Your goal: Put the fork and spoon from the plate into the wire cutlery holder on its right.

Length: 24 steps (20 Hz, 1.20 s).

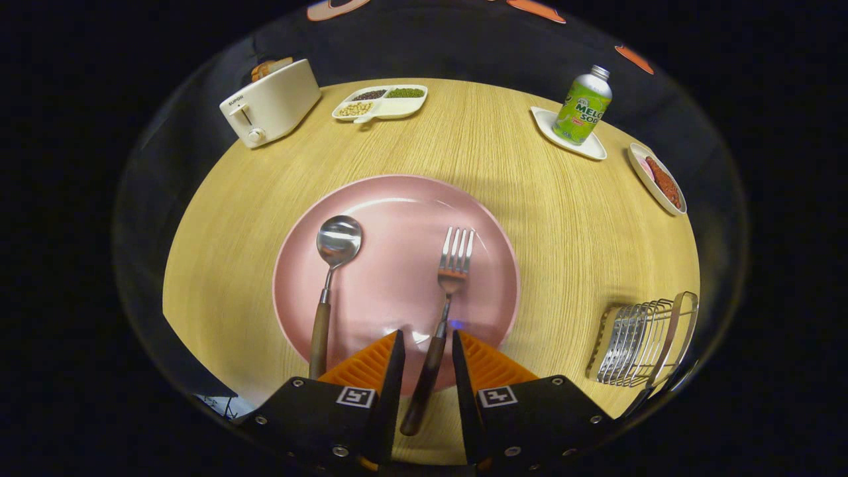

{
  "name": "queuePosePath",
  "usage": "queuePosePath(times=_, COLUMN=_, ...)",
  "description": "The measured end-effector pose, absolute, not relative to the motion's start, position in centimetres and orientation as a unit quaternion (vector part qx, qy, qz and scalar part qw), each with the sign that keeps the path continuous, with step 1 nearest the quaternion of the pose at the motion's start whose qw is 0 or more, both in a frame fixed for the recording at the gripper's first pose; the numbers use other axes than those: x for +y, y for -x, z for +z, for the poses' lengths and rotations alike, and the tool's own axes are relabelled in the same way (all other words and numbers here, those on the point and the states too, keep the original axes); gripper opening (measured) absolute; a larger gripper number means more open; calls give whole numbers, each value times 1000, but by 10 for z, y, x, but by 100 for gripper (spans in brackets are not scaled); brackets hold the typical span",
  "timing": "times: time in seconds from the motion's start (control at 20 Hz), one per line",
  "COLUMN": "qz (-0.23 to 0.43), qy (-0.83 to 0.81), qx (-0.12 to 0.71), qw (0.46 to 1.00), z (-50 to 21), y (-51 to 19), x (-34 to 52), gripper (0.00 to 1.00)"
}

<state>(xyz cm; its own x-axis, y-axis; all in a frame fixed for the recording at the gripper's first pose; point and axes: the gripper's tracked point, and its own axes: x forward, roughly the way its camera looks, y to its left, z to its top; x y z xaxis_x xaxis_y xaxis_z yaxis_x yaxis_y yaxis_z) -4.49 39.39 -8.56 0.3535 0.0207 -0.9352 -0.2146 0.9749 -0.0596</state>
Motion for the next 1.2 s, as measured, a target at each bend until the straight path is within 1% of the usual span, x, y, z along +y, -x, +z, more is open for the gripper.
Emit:
queuePosePath(times=0.05, qz=69, qy=85, qx=570, qw=814, z=-88, y=46, x=394, gripper=40)
queuePosePath(times=0.15, qz=60, qy=81, qx=584, qw=805, z=-93, y=48, x=393, gripper=28)
queuePosePath(times=0.2, qz=56, qy=76, qx=588, qw=803, z=-92, y=47, x=394, gripper=19)
queuePosePath(times=0.25, qz=53, qy=72, qx=589, qw=803, z=-92, y=46, x=392, gripper=18)
queuePosePath(times=0.4, qz=55, qy=72, qx=584, qw=807, z=-92, y=42, x=393, gripper=10)
queuePosePath(times=0.5, qz=61, qy=63, qx=583, qw=808, z=-88, y=42, x=394, gripper=7)
queuePosePath(times=0.6, qz=64, qy=57, qx=566, qw=820, z=-78, y=37, x=394, gripper=5)
queuePosePath(times=0.85, qz=62, qy=37, qx=530, qw=845, z=-38, y=31, x=383, gripper=5)
queuePosePath(times=1.2, qz=27, qy=11, qx=473, qw=880, z=25, y=30, x=332, gripper=5)
